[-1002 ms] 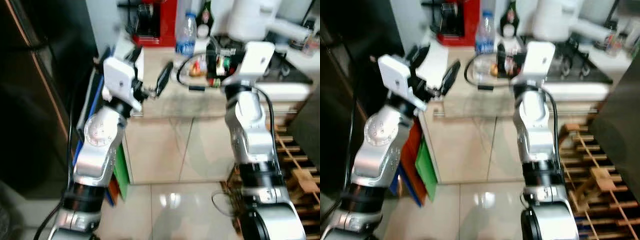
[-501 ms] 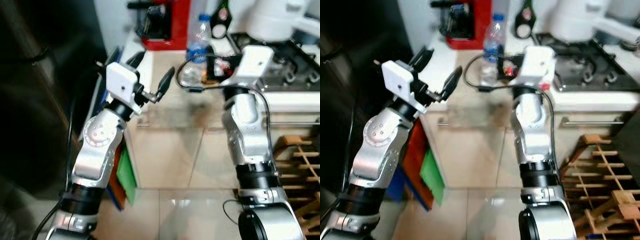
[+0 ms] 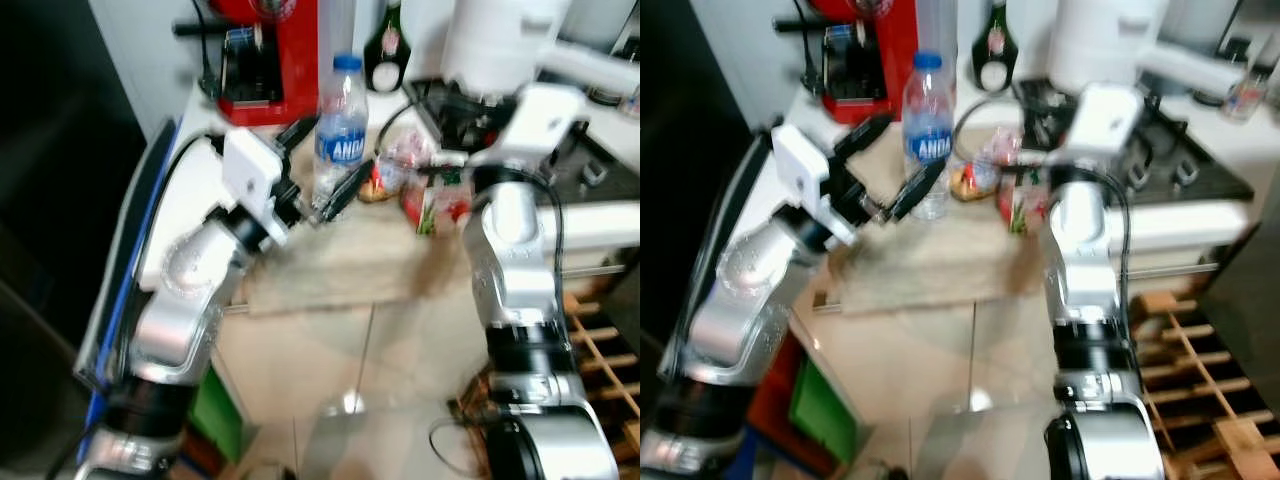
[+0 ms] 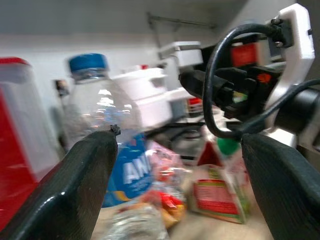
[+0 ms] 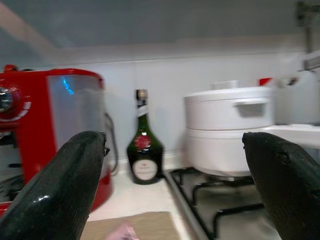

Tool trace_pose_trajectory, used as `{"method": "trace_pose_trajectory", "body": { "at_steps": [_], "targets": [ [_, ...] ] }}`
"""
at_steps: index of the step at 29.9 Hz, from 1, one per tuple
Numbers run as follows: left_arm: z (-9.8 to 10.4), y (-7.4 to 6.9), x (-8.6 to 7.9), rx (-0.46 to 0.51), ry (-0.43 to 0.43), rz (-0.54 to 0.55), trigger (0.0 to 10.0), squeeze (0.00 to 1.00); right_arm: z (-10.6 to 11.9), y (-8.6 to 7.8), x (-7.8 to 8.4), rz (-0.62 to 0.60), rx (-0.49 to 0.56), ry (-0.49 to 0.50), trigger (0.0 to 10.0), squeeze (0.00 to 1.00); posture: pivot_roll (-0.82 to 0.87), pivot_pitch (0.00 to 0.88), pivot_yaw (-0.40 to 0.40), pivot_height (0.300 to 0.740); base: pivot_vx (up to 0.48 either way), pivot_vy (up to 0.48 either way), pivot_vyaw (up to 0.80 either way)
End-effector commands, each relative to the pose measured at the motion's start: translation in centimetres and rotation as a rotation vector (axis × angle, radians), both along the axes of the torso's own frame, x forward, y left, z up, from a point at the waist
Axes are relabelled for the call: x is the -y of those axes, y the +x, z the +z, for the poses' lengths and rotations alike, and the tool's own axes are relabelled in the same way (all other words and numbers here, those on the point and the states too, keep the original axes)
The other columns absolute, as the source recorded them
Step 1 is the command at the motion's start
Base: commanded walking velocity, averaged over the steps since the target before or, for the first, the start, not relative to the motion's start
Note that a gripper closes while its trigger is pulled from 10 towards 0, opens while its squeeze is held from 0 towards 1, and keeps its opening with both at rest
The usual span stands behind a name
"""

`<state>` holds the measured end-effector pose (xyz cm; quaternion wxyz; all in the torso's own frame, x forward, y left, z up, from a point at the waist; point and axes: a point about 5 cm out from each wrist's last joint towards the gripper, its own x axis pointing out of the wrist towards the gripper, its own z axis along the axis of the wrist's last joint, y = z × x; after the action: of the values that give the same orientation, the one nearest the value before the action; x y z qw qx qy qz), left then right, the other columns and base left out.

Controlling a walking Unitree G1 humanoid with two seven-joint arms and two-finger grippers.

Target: Restocking fridge

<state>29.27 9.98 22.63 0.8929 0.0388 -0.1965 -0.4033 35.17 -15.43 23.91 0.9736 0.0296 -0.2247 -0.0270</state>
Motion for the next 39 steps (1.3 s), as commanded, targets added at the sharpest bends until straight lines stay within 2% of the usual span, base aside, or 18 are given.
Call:
{"method": "trace_pose_trajectory", "body": {
  "at_steps": [1,4,9,10,13,18,23,26,34,39],
  "targets": [
    [0.7,-0.3,0.6,0.013,-0.003,-0.056,10.0,0.00,0.3,-0.1,0.6,-0.010,0.002,0.022,10.0,0.00,-0.02,0.000,0.043,0.740,0.000,0.000,0.00],
    [0.4,-0.7,1.0,-0.016,0.037,-0.131,10.0,0.00,-0.3,0.5,1.1,-0.028,-0.067,0.063,10.0,0.00,-0.02,0.000,0.042,0.740,0.000,0.000,0.00],
    [-0.5,-0.6,0.5,-0.070,0.088,-0.155,10.0,0.00,-1.1,1.4,1.6,-0.040,-0.143,0.043,10.0,0.00,-0.02,0.000,0.042,0.740,0.000,0.000,0.00],
    [-0.7,-0.5,0.2,-0.076,0.106,-0.140,10.0,0.00,-1.6,1.9,1.6,-0.030,-0.191,0.033,10.0,0.00,-0.01,0.000,0.039,0.740,0.000,0.000,0.00],
    [-0.8,-0.5,0.1,-0.077,0.116,-0.133,10.0,0.00,-2.0,2.4,1.7,-0.006,-0.243,0.023,10.0,0.00,-0.01,0.000,0.034,0.740,0.000,0.000,0.00],
    [-0.8,-0.8,0.1,-0.082,0.106,-0.117,10.0,0.00,-1.7,3.1,1.5,0.022,-0.263,-0.030,10.0,0.00,0.01,0.000,0.025,0.740,0.000,0.000,0.00],
    [-1.0,-1.3,0.1,-0.091,0.113,-0.123,10.0,0.00,-1.6,3.6,1.4,0.053,-0.272,-0.017,10.0,0.00,0.02,0.000,0.022,0.740,0.000,0.000,0.00],
    [-0.9,-1.5,0.0,-0.086,0.124,-0.121,10.0,0.00,-1.0,3.8,0.5,0.102,-0.263,-0.006,10.0,0.00,0.03,0.000,0.016,0.740,0.000,0.000,0.00],
    [-0.9,-1.9,0.1,-0.094,0.128,-0.121,10.0,0.00,-1.1,4.2,-0.7,0.140,-0.290,0.005,10.0,0.00,0.04,0.000,0.012,0.740,0.000,0.000,0.00],
    [-1.0,-1.9,0.1,-0.101,0.129,-0.122,10.0,0.00,-1.4,4.3,-0.3,0.106,-0.312,0.004,10.0,0.00,0.04,0.000,0.011,0.740,0.000,0.000,0.00]
  ]
}}
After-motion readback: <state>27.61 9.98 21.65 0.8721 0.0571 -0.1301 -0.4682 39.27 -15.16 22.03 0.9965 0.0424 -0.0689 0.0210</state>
